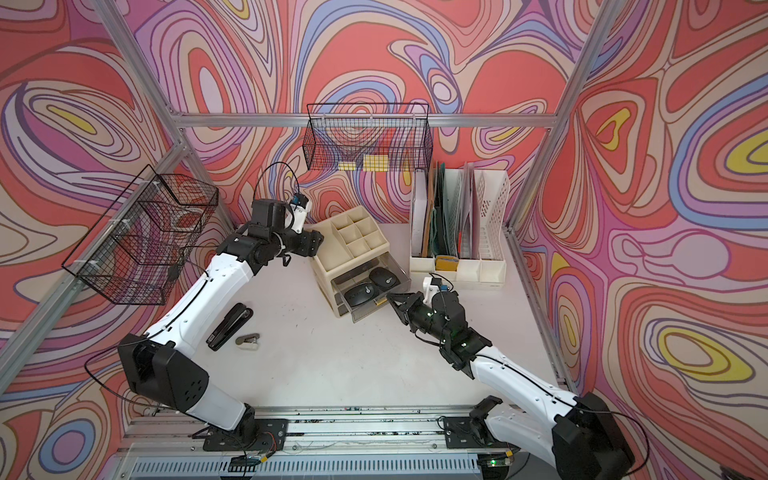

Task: Take the mice out of the drawer
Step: Open the drawer in the storage box.

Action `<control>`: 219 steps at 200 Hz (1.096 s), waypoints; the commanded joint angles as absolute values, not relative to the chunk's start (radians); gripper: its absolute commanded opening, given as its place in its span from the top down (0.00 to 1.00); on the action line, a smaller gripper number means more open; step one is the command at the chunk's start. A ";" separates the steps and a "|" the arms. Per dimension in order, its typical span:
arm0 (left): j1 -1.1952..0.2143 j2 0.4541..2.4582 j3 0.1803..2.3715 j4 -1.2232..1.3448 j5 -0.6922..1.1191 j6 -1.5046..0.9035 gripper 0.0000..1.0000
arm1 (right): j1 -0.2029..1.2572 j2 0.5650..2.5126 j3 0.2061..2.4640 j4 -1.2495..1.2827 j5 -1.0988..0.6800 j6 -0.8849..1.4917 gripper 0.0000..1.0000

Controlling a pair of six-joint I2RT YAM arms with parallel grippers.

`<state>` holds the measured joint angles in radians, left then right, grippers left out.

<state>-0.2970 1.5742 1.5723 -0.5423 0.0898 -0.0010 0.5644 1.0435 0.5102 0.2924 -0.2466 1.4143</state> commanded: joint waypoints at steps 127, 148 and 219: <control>-0.286 1.590 1.582 -0.570 0.093 -0.014 0.24 | 0.569 0.958 0.466 0.123 -0.214 1.376 0.79; -0.278 1.561 1.599 -0.578 0.087 0.003 0.15 | 0.568 0.981 0.481 0.137 -0.214 1.352 0.69; -0.307 1.452 1.711 -0.752 0.193 -0.007 0.01 | 0.568 0.871 0.585 -0.091 -0.166 1.112 0.29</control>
